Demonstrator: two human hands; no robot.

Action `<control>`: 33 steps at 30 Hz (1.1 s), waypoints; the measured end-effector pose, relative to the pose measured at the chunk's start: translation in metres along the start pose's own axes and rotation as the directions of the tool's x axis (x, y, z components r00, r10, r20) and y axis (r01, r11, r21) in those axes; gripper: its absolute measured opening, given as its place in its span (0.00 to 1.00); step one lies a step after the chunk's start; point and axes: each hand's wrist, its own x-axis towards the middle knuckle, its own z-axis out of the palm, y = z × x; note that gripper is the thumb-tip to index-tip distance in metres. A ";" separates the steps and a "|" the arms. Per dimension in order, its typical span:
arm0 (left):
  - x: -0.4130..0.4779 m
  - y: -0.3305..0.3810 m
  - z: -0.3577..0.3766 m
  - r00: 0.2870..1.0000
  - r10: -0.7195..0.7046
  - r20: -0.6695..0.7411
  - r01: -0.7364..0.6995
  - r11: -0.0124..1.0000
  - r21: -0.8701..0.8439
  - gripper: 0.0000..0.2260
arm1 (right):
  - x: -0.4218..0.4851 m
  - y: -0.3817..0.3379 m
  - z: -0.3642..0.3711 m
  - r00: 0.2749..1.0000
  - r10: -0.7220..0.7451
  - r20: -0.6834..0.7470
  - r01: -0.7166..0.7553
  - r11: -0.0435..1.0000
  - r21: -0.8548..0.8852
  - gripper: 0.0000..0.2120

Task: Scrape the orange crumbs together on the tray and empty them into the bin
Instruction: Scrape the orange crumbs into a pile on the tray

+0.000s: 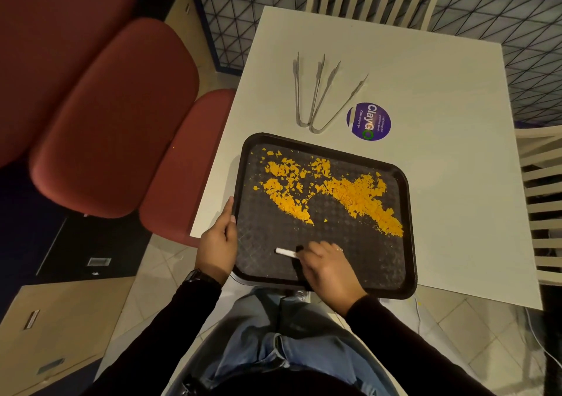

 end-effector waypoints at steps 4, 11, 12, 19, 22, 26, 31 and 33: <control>-0.001 0.000 0.000 1.000 -0.001 0.003 0.001 1.000 -0.009 0.20 | -0.011 0.009 0.012 0.999 -0.046 0.007 0.047 0.998 -0.040 0.11; -0.004 0.005 -0.001 1.000 0.028 0.007 -0.028 1.000 0.000 0.20 | 0.032 0.028 0.001 0.988 0.121 -0.092 -0.120 0.993 0.011 0.09; -0.004 0.005 -0.001 1.000 0.026 0.011 -0.026 1.000 -0.006 0.20 | 0.039 0.031 -0.001 0.983 0.157 -0.097 -0.156 0.987 0.024 0.08; -0.007 0.009 0.000 0.999 0.031 -0.015 -0.031 0.999 -0.024 0.19 | 0.061 0.048 -0.008 0.949 0.302 -0.091 -0.293 0.951 0.104 0.06; -0.006 0.010 -0.001 0.998 0.054 -0.025 -0.054 0.999 -0.007 0.19 | 0.040 0.043 -0.011 0.948 0.303 -0.094 -0.293 0.950 0.106 0.05; -0.004 0.007 -0.001 0.999 0.033 -0.019 -0.033 0.999 -0.001 0.20 | -0.002 0.034 -0.009 0.972 0.229 -0.059 -0.228 0.973 0.023 0.06; -0.007 0.009 0.000 0.998 0.057 -0.012 -0.057 0.998 -0.019 0.20 | -0.021 0.040 0.001 0.988 0.153 -0.026 -0.154 0.987 -0.040 0.11; -0.007 0.010 -0.001 0.999 0.052 -0.005 -0.052 0.999 -0.014 0.20 | -0.012 0.047 0.001 0.982 0.185 -0.045 -0.186 0.982 -0.037 0.10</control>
